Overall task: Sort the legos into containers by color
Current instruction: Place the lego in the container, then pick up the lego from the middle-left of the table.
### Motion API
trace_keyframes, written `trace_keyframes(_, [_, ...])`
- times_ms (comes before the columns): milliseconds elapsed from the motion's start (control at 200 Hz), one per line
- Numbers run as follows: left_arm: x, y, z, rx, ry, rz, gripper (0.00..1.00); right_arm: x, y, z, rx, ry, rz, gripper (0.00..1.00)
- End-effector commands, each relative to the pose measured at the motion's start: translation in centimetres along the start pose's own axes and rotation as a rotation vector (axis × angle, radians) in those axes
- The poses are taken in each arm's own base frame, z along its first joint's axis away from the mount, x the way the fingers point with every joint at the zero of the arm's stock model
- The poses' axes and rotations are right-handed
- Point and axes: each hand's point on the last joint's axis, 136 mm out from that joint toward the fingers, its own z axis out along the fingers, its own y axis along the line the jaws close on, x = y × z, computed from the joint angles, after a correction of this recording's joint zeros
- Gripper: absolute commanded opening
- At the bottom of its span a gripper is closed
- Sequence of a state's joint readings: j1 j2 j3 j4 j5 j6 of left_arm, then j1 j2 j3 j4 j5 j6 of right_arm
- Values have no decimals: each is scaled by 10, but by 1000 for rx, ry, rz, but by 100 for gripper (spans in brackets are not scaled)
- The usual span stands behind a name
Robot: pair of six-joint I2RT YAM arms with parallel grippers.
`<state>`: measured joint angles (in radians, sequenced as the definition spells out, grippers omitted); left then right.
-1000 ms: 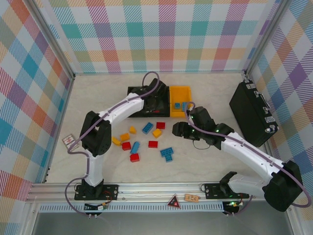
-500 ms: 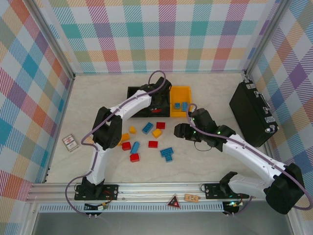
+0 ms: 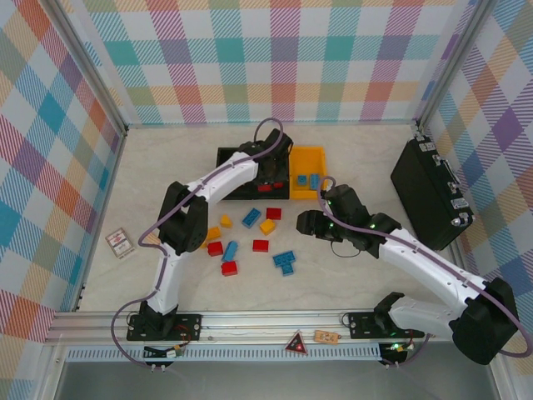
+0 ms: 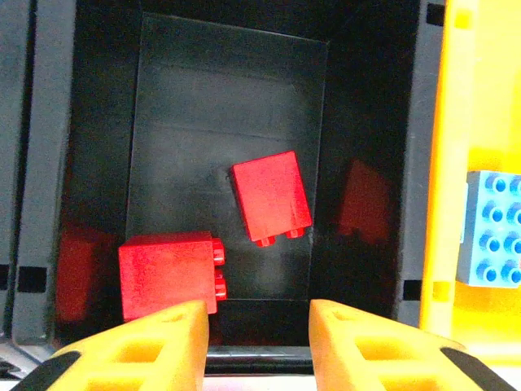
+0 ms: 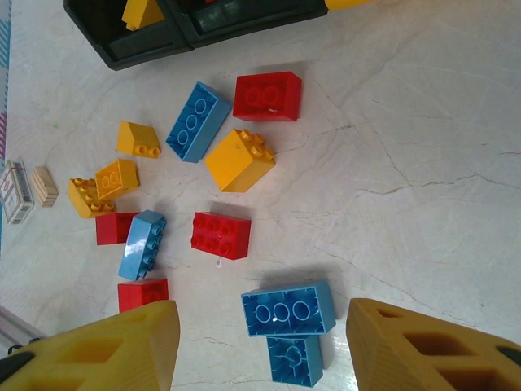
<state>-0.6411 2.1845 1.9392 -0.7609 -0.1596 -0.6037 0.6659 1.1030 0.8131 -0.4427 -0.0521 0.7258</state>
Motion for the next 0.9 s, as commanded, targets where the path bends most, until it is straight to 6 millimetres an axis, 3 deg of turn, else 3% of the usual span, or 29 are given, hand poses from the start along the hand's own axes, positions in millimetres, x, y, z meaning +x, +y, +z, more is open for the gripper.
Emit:
trace_keyframes(0, [-9,-9,-51,74,-47,23,37,-2,-2,0,3,-7,12,57])
trace_keyframes(200, [0,0,-83,109,-69,30,38,-1,-1,2,-2,5,14,57])
trace_keyframes(415, [20,32,-100,83,-82,8,42,2,4,6,-21,34,-3,57])
trace_keyframes(630, [37,78,-110,45,-80,-63,43,5,20,10,-62,62,-50,57])
trace_keyframes(895, [66,153,-115,-37,-90,-210,50,13,55,28,-130,112,-155,61])
